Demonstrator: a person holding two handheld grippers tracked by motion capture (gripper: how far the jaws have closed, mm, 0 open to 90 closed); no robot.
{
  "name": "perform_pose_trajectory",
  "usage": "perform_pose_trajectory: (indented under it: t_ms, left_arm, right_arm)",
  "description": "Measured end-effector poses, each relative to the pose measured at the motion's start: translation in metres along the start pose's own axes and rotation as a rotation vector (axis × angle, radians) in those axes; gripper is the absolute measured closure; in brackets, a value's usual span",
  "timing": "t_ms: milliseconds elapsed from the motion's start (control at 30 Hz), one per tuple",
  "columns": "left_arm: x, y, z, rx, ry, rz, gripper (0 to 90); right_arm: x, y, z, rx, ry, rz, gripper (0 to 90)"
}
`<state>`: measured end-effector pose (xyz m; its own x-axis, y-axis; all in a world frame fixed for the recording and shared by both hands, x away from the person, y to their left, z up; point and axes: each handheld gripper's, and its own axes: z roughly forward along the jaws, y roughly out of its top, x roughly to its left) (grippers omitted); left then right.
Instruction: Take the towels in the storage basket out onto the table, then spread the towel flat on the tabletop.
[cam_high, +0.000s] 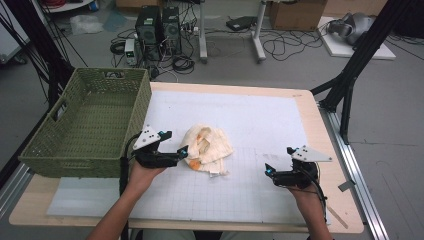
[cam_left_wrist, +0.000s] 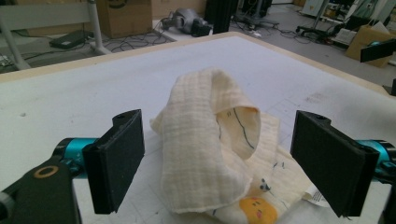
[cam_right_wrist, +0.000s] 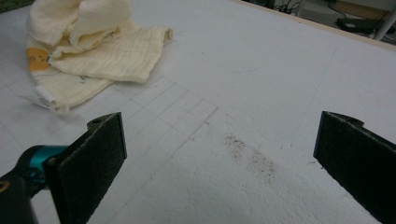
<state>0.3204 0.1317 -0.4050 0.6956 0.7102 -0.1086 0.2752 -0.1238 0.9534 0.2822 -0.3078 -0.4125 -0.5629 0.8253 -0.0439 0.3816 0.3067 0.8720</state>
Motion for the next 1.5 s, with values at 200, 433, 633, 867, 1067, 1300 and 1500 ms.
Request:
perform_pose_trajectory:
  t_ms: [200,433,633,867,1067,1300,1500]
  left_arm:
    - [0.001,-0.002,-0.002,0.005,0.006,0.003,18.7]
    - [0.003,-0.002,-0.001,-0.011,0.001,-0.011,18.7]
    - [0.004,-0.003,-0.001,0.003,0.002,-0.014,18.6]
    - [0.004,-0.005,0.002,0.020,-0.005,-0.010,21.6]
    - [0.004,-0.006,0.003,0.040,-0.005,0.001,23.8]
    - [0.005,-0.007,0.003,0.041,-0.007,-0.007,24.6]
    - [0.005,-0.009,0.006,0.058,-0.025,-0.007,26.2]
  right_arm:
    - [-0.001,0.000,-0.001,-0.005,0.004,-0.001,1.5]
    - [-0.003,-0.001,-0.003,-0.016,0.004,0.016,1.5]
    - [-0.002,-0.001,0.000,-0.007,0.007,0.002,1.7]
    - [0.002,-0.002,0.001,0.014,0.025,-0.011,4.2]
    - [0.007,-0.001,0.004,0.019,0.067,-0.017,6.8]
    - [0.019,0.008,0.018,0.024,0.157,-0.062,24.7]
    - [0.030,0.016,0.036,0.053,0.203,-0.130,33.9]
